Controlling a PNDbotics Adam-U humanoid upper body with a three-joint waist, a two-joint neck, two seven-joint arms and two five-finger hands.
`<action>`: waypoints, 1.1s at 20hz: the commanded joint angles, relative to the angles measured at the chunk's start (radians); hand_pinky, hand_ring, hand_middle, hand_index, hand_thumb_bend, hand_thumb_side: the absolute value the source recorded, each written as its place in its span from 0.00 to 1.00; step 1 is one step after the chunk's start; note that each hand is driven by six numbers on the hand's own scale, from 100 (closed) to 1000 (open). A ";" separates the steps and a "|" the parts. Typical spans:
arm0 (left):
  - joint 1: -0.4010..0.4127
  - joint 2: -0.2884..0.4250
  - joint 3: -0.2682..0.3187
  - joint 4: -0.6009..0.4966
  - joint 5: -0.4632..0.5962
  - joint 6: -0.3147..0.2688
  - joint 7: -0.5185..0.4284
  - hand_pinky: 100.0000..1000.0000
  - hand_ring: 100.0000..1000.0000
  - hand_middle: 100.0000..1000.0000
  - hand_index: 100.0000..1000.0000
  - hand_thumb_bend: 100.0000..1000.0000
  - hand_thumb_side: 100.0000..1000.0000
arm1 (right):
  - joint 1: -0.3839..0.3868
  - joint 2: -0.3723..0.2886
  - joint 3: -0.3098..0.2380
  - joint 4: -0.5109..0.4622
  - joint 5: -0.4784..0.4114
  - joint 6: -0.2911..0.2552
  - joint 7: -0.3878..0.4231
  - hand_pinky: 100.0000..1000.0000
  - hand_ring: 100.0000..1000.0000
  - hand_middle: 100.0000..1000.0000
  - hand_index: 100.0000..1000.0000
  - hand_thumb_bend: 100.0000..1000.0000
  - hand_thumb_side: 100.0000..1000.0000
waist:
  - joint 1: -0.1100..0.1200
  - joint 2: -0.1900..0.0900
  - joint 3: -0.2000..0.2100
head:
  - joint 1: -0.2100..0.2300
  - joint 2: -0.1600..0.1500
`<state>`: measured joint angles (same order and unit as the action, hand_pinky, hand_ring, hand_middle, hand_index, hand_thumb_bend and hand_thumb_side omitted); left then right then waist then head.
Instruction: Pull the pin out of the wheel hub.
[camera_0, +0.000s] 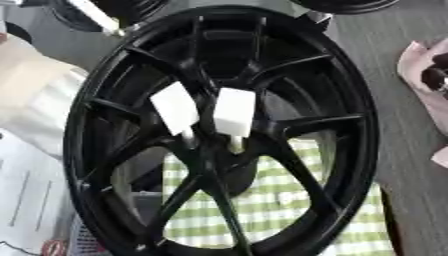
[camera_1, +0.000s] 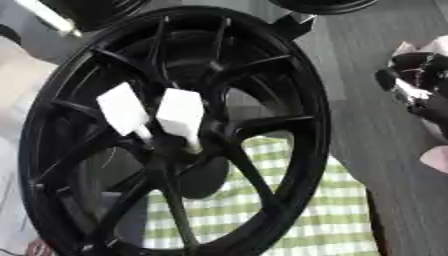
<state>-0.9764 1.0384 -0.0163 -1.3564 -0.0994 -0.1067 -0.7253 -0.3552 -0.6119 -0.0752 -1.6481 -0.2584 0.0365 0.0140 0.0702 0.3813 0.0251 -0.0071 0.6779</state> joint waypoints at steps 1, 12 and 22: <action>0.046 0.094 0.096 0.060 0.007 0.007 0.057 0.69 0.56 0.25 0.42 0.33 0.00 | 0.003 -0.037 -0.025 -0.013 -0.010 -0.004 -0.018 0.93 0.64 0.58 0.68 0.42 0.26 | -0.011 -0.039 0.013 | -0.017 0.012; 0.362 0.123 0.216 0.149 0.023 -0.021 0.251 0.76 0.82 0.74 0.81 0.90 0.49 | -0.001 -0.021 -0.029 -0.017 -0.029 -0.006 -0.027 0.93 0.64 0.58 0.68 0.42 0.26 | -0.035 -0.074 0.030 | -0.019 0.021; 0.434 0.075 0.275 0.061 0.134 -0.036 0.423 0.66 0.72 0.58 0.71 0.79 0.46 | -0.003 -0.017 -0.030 -0.017 -0.034 -0.007 -0.028 0.93 0.64 0.58 0.68 0.43 0.25 | -0.039 -0.083 0.031 | -0.008 0.023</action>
<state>-0.5287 1.0899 0.2277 -1.2731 0.0163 -0.1423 -0.3243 -0.3498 -0.6106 -0.0927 -1.6484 -0.2875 0.0297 -0.0117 0.0321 0.3263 0.0552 -0.0177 0.7021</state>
